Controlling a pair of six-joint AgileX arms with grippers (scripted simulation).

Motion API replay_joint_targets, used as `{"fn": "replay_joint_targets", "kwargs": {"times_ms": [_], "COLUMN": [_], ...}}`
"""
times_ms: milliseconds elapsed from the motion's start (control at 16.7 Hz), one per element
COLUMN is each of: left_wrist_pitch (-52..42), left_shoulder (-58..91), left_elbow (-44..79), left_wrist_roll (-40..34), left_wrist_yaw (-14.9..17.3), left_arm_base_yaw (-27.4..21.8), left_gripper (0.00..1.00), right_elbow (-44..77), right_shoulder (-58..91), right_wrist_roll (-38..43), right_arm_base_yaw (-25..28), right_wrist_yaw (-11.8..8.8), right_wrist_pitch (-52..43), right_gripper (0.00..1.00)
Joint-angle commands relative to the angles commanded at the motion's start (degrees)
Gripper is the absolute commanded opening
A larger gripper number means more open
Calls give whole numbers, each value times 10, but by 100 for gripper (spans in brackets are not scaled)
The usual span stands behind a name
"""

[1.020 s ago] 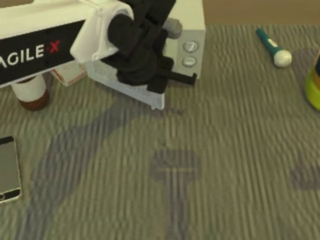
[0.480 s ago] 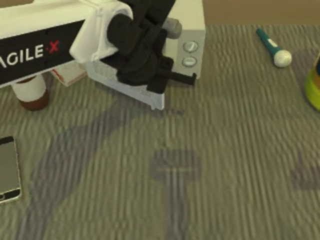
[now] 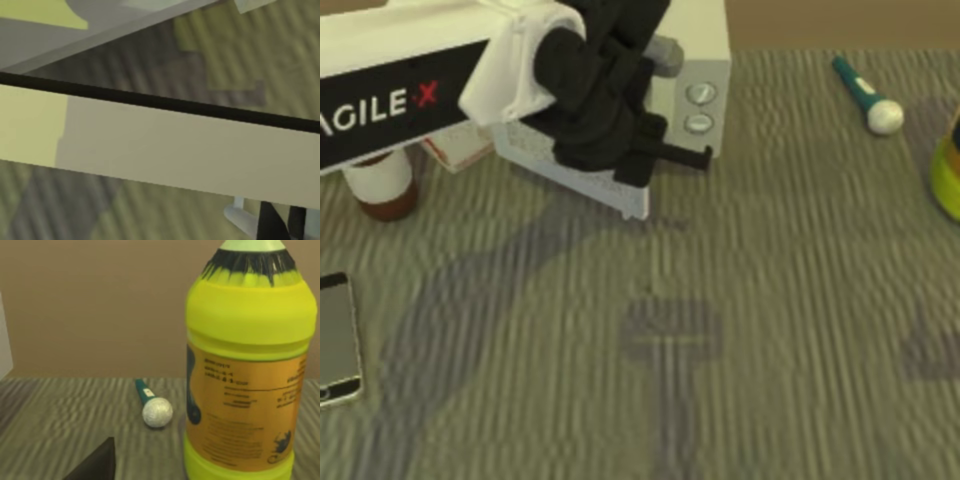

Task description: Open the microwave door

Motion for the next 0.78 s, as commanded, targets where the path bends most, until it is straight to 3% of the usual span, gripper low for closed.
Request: {"fn": "replay_joint_targets", "kwargs": {"times_ms": [540, 780], "left_wrist_pitch": [18, 20], "left_shoulder": [-43, -47], "left_elbow": [-61, -62], "left_wrist_roll": [72, 75], "left_wrist_yaw": [41, 43], "left_arm_base_yaw": [19, 20], "left_gripper": [0, 0], "right_elbow": [0, 0], "right_shoulder": [0, 0], "right_wrist_roll": [0, 0], "right_arm_base_yaw": [0, 0], "right_wrist_yaw": [0, 0], "right_wrist_pitch": [0, 0], "right_gripper": [100, 100]}}
